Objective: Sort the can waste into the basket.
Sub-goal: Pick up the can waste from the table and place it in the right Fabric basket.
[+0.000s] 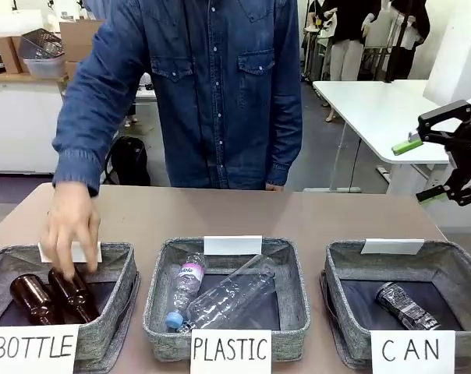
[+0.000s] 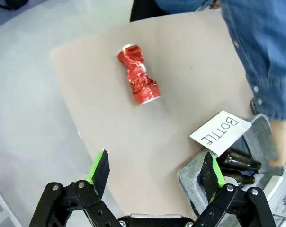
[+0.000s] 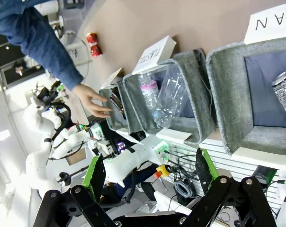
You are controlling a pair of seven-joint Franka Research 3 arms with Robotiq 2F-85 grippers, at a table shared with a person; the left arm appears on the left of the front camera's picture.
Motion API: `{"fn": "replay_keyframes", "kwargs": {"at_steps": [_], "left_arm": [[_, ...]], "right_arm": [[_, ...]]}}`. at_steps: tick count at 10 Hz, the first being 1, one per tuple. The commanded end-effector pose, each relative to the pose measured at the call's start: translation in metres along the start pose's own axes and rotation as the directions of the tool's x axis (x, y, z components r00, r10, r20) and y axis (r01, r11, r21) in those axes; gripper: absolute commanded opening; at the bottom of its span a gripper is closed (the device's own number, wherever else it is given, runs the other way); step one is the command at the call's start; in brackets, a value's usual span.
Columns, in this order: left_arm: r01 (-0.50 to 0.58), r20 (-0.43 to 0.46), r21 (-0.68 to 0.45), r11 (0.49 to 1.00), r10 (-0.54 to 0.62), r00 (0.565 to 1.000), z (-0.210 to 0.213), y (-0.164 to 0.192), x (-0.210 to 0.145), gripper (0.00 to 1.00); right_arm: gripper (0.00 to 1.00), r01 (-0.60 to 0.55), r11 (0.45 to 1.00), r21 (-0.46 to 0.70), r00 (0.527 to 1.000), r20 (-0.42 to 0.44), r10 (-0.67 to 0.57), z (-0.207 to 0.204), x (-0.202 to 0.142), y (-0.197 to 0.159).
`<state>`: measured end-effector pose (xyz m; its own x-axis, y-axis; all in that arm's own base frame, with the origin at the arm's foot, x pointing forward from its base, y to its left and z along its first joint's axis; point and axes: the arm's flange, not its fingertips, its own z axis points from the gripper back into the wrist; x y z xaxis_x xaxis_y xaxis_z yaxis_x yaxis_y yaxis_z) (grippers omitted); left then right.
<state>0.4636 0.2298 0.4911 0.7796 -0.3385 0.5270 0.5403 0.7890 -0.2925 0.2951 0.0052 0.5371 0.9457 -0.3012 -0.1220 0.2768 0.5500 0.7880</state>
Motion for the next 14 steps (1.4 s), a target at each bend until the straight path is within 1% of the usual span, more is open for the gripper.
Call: {"fn": "replay_keyframes", "kwargs": {"at_steps": [1, 3, 4, 5, 6, 7, 8, 9, 10, 11, 13, 14], "left_arm": [[0.045, -0.053, -0.035, 0.998, -0.047, 0.998, -0.014, -0.006, 0.014, 1.00], [0.080, -0.206, -0.039, 0.996, -0.086, 0.975, -0.053, -0.008, 0.054, 1.00], [0.099, -0.283, -0.064, 0.993, -0.113, 0.952, -0.078, -0.006, 0.076, 1.00], [0.101, -0.359, -0.055, 0.993, -0.114, 0.926, -0.106, -0.002, 0.098, 1.00], [0.114, -0.417, -0.081, 0.990, -0.138, 0.898, -0.130, 0.002, 0.112, 1.00], [0.096, -0.462, -0.081, 0.992, -0.123, 0.878, -0.153, 0.006, 0.122, 1.00], [0.065, -0.505, -0.033, 0.997, -0.073, 0.860, -0.175, 0.011, 0.129, 1.00], [0.054, -0.532, -0.014, 0.998, -0.053, 0.845, -0.194, 0.015, 0.132, 1.00], [0.035, -0.530, 0.001, 0.999, -0.029, 0.848, -0.213, 0.017, 0.135, 1.00], [0.036, -0.514, 0.042, 0.998, -0.009, 0.858, -0.233, 0.019, 0.135, 1.00], [-0.002, -0.473, 0.215, 0.977, 0.106, 0.875, -0.261, 0.035, 0.132, 1.00], [-0.051, -0.459, 0.198, 0.979, 0.138, 0.877, -0.272, 0.046, 0.128, 1.00]], "right_arm": [[1.00, -0.017, 1.000, -0.002, 1.000, -0.005, 0.017, 0.003, 0.001, -0.001], [1.00, -0.017, 1.000, -0.002, 1.000, -0.005, 0.017, 0.003, 0.001, -0.001], [1.00, -0.017, 1.000, -0.002, 1.000, -0.005, 0.017, 0.003, 0.001, -0.001], [1.00, -0.017, 1.000, -0.002, 1.000, -0.005, 0.017, 0.003, 0.001, -0.001], [1.00, -0.017, 1.000, -0.002, 1.000, -0.005, 0.017, 0.003, 0.001, -0.001], [1.00, -0.017, 1.000, -0.002, 1.000, -0.005, 0.017, 0.003, 0.001, -0.001], [1.00, -0.017, 1.000, -0.002, 1.000, -0.005, 0.017, 0.003, 0.001, -0.001], [1.00, -0.017, 1.000, -0.002, 1.000, -0.005, 0.017, 0.003, 0.001, -0.001], [1.00, -0.017, 1.000, -0.002, 1.000, -0.005, 0.017, 0.003, 0.001, -0.001], [1.00, -0.017, 1.000, -0.002, 1.000, -0.005, 0.017, 0.003, 0.001, -0.001], [1.00, -0.017, 1.000, -0.002, 1.000, -0.005, 0.017, 0.003, 0.001, -0.001], [1.00, -0.017, 1.000, -0.002, 1.000, -0.005, 0.017, 0.003, 0.001, -0.001]]}}
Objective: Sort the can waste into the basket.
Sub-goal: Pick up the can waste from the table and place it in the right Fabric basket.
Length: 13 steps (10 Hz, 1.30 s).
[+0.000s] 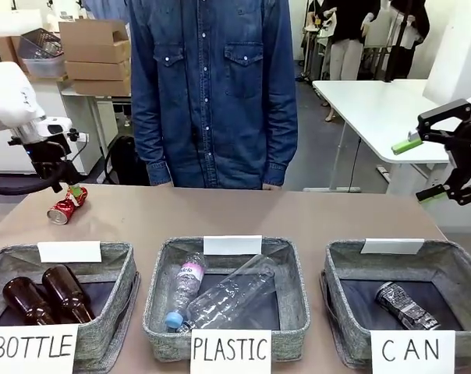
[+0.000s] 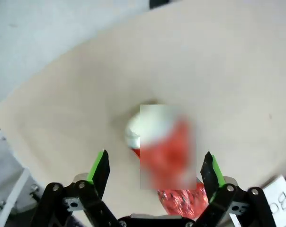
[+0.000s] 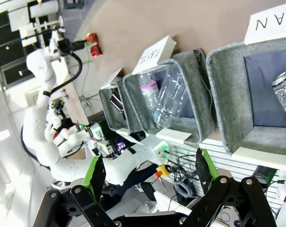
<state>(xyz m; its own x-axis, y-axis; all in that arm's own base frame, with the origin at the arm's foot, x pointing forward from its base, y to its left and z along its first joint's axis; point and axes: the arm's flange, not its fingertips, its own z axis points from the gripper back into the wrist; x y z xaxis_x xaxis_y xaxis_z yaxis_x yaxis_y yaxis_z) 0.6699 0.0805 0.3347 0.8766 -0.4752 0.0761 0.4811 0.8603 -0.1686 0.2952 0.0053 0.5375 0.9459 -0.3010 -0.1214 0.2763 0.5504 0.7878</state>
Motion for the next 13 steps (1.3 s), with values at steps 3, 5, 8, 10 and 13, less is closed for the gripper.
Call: {"fn": "replay_keyframes", "kwargs": {"at_steps": [3, 5, 8, 10, 13], "left_arm": [[-0.059, -0.010, 0.003, 0.998, 0.059, 0.998, -0.0182, 0.0033, 0.0023, 1.00], [-0.088, 0.003, 0.007, 0.996, 0.088, 0.996, -0.0167, 0.0038, 0.0022, 1.00], [-0.111, -0.009, 0.023, 0.994, 0.111, 0.994, -0.0181, 0.0045, 0.0032, 0.53], [-0.105, -0.011, 0.032, 0.994, 0.106, 0.994, -0.0182, 0.0005, 0.0040, 0.00], [-0.102, 0.000, 0.016, 0.995, 0.102, 0.995, -0.0150, -0.0029, 0.0026, 0.14]], "right_arm": [[1.00, -0.016, 1.000, -0.001, 1.000, -0.005, 0.016, 0.0027, 0.0012, -0.0010], [1.00, -0.016, 1.000, -0.001, 1.000, -0.005, 0.016, 0.0027, 0.0012, -0.0010], [1.00, -0.016, 1.000, -0.001, 1.000, -0.005, 0.016, 0.0027, 0.0012, -0.0010], [1.00, -0.016, 1.000, -0.001, 1.000, -0.005, 0.016, 0.0027, 0.0012, -0.0010], [1.00, -0.016, 1.000, -0.001, 1.000, -0.005, 0.016, 0.0027, 0.0012, -0.0010]]}}
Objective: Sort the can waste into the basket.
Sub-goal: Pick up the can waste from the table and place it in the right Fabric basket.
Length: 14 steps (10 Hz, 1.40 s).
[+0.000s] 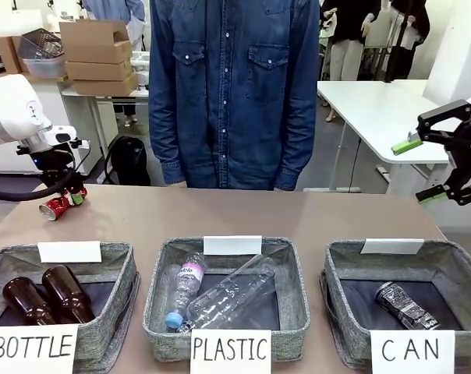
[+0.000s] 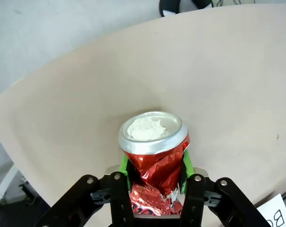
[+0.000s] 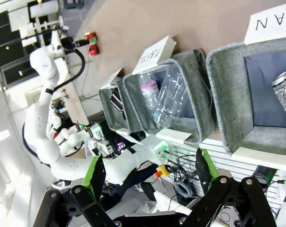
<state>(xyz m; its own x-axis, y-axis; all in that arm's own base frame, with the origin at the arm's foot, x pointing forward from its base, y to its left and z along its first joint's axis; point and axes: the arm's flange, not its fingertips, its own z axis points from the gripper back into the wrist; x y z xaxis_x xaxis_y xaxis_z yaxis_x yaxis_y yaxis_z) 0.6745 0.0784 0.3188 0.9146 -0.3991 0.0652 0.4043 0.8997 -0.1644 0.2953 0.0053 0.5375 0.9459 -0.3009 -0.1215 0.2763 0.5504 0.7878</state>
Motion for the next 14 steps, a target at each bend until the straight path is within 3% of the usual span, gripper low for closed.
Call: {"fn": "replay_keyframes", "kwargs": {"at_steps": [1, 5, 7, 8, 9, 11, 12, 13, 14], "left_arm": [[-0.020, -0.003, 0.002, 1.000, 0.020, 1.000, 0.005, -0.007, -0.003, 0.14], [0.022, 0.040, 0.001, 1.000, -0.022, 0.999, 0.028, -0.019, -0.016, 0.14], [0.200, 0.088, -0.113, 0.973, -0.190, 0.978, 0.091, -0.050, -0.047, 0.14], [0.400, 0.139, -0.127, 0.908, -0.383, 0.913, 0.144, -0.091, -0.086, 0.14], [0.600, 0.194, -0.095, 0.794, -0.577, 0.794, 0.175, -0.132, -0.125, 0.14], [0.827, 0.256, -0.010, 0.562, -0.798, 0.545, 0.195, -0.192, -0.182, 0.14], [0.904, 0.231, 0.058, 0.423, -0.887, 0.400, 0.192, -0.216, -0.201, 0.14], [0.976, 0.149, 0.050, 0.214, -0.967, 0.204, 0.180, -0.240, -0.223, 0.14], [0.989, 0.113, 0.064, 0.131, -0.986, 0.124, 0.173, -0.248, -0.236, 0.14]], "right_arm": [[1.00, -0.016, 1.000, -0.001, 1.000, -0.005, 0.016, 0.003, 0.001, -0.001], [1.00, -0.016, 1.000, -0.001, 1.000, -0.005, 0.016, 0.003, 0.001, -0.001], [1.00, -0.016, 1.000, -0.001, 1.000, -0.005, 0.016, 0.003, 0.001, -0.001], [1.00, -0.016, 1.000, -0.001, 1.000, -0.005, 0.016, 0.003, 0.001, -0.001], [1.00, -0.016, 1.000, -0.001, 1.000, -0.005, 0.016, 0.003, 0.001, -0.001], [1.00, -0.016, 1.000, -0.001, 1.000, -0.005, 0.016, 0.003, 0.001, -0.001], [1.00, -0.016, 1.000, -0.001, 1.000, -0.005, 0.016, 0.003, 0.001, -0.001], [1.00, -0.016, 1.000, -0.001, 1.000, -0.005, 0.016, 0.003, 0.001, -0.001], [1.00, -0.016, 1.000, -0.001, 1.000, -0.005, 0.016, 0.003, 0.001, -0.001]]}}
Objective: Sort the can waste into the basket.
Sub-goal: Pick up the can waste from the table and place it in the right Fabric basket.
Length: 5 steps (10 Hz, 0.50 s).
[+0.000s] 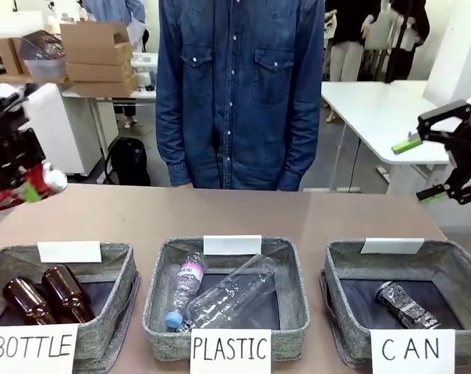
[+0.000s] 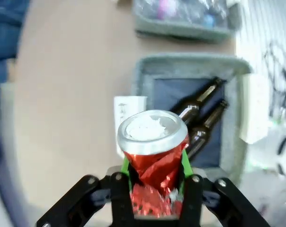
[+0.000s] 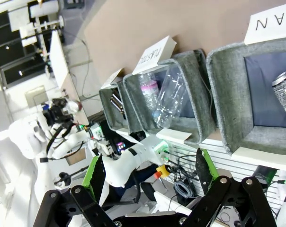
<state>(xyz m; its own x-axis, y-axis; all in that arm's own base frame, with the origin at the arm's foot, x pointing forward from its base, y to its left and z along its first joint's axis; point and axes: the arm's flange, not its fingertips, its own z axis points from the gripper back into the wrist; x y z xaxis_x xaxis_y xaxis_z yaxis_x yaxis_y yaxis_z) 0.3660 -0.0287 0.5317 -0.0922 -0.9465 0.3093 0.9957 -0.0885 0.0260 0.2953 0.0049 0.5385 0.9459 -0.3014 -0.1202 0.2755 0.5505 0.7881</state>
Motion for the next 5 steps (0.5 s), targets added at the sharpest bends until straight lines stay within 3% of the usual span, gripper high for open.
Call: {"fn": "replay_keyframes", "kwargs": {"at_steps": [1, 2, 5], "left_arm": [[0.114, -0.055, 0.108, 0.988, -0.108, 0.993, -0.014, -0.005, -0.018, 0.14], [0.000, 0.000, 0.000, 1.000, 0.000, 1.000, 0.000, 0.000, 0.000, 0.14], [0.000, 0.000, 0.000, 1.000, 0.000, 1.000, 0.000, 0.000, 0.000, 0.14]], "right_arm": [[1.00, -0.016, 1.000, -0.002, 1.000, -0.006, 0.016, 0.002, 0.001, -0.002], [1.00, -0.016, 1.000, -0.002, 1.000, -0.006, 0.016, 0.002, 0.001, -0.002], [1.00, -0.016, 1.000, -0.002, 1.000, -0.006, 0.016, 0.002, 0.001, -0.002]]}}
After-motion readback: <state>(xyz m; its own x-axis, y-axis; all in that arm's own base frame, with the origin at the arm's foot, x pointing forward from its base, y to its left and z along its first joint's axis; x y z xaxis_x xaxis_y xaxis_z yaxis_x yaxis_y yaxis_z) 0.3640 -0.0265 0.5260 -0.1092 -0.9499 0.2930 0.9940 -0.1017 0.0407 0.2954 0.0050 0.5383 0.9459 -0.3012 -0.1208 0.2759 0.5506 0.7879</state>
